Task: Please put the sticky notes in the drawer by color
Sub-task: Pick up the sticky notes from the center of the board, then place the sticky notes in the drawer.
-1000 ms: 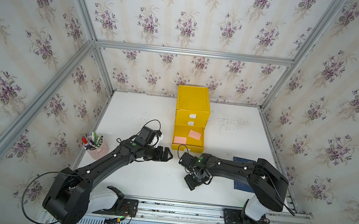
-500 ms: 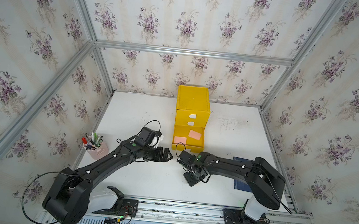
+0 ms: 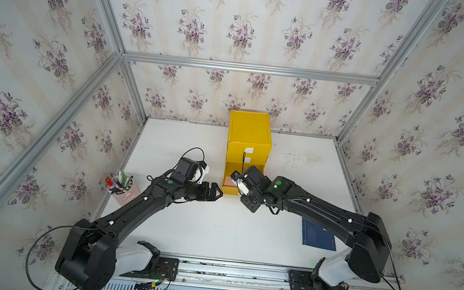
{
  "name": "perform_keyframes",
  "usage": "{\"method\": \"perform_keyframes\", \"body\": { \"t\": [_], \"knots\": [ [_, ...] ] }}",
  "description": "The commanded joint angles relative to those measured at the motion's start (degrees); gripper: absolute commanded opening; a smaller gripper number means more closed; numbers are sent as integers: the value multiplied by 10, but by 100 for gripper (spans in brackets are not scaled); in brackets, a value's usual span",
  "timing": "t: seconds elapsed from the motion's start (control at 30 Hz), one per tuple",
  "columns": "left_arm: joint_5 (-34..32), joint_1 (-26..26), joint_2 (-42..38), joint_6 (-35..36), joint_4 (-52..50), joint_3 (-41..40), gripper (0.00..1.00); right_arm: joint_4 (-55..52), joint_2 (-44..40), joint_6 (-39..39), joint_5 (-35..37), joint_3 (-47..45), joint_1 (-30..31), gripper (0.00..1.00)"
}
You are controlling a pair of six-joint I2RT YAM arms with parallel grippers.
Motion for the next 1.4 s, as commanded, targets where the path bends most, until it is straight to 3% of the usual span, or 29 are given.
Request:
{"method": "perform_keyframes", "body": {
  "t": [0.0, 0.23, 0.67, 1.37],
  "knots": [
    [14, 2, 7, 7, 12, 4, 97, 27, 23, -126, 7, 24, -31, 42],
    [18, 3, -1, 4, 14, -9, 97, 50, 96, -214, -13, 53, -98, 45],
    [28, 1, 18, -1, 33, -11, 97, 78, 128, -349, -12, 55, -131, 51],
    [36, 2, 43, 3, 50, -8, 97, 33, 171, -400, -35, 95, -139, 54]
  ]
}}
